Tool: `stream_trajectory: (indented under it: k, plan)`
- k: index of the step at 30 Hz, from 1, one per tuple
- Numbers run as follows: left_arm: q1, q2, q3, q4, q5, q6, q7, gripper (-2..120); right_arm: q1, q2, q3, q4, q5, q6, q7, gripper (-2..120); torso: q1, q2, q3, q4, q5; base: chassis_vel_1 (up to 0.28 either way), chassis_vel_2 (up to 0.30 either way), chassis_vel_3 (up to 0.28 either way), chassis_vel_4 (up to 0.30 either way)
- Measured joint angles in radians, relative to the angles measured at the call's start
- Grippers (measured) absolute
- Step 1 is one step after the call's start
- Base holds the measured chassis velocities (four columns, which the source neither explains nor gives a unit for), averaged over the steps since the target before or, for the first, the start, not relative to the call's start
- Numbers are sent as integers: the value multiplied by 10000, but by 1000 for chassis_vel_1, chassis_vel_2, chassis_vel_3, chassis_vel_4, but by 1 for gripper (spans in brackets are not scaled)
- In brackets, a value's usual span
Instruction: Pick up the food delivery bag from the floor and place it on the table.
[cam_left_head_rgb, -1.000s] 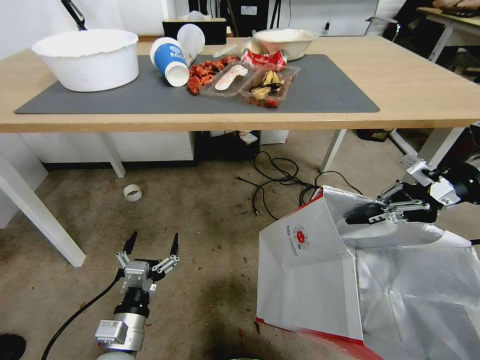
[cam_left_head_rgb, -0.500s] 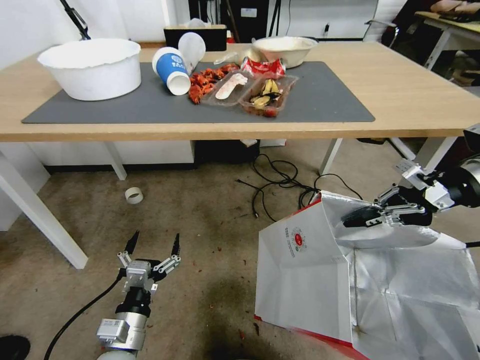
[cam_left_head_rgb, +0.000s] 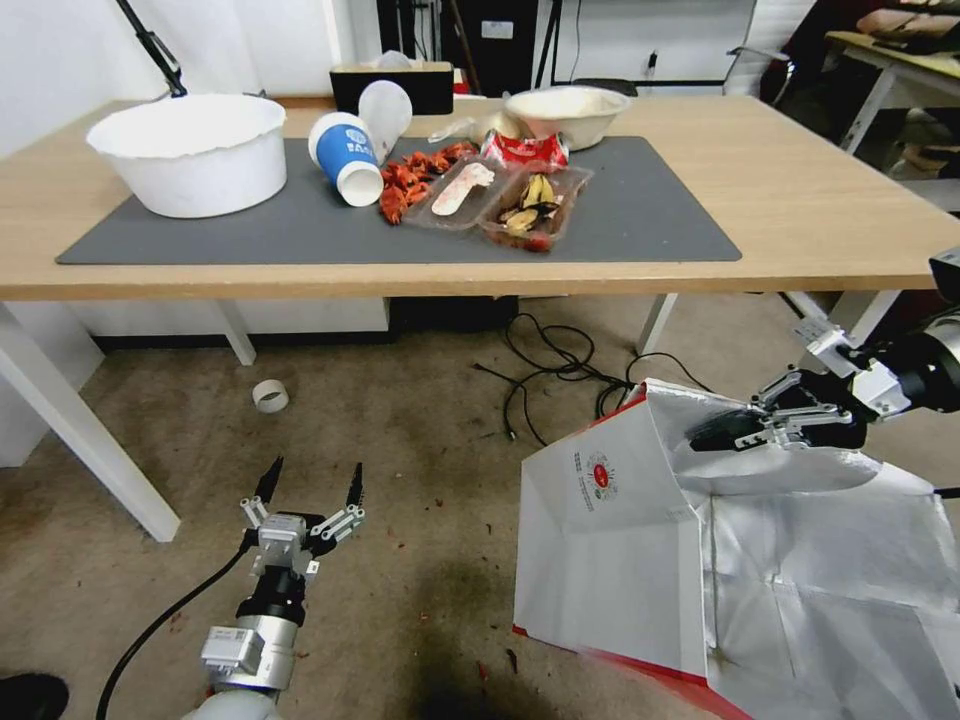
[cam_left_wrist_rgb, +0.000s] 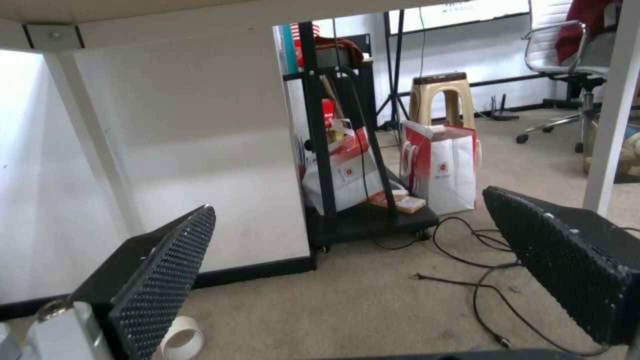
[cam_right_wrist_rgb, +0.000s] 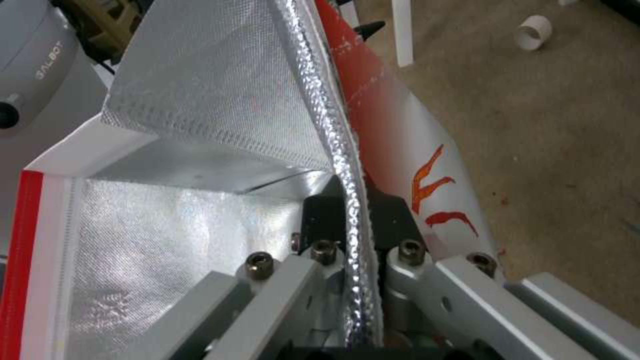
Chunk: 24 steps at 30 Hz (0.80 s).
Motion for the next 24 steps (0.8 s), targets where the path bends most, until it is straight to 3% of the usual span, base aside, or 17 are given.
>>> stream_trajectory:
  k: [24]
  plan:
    - [-64,-5,-35,147,-29,1,8,100,231,233,-365,-92,-231,64,-56,0,302,948,648,0,0,0,0,0,0]
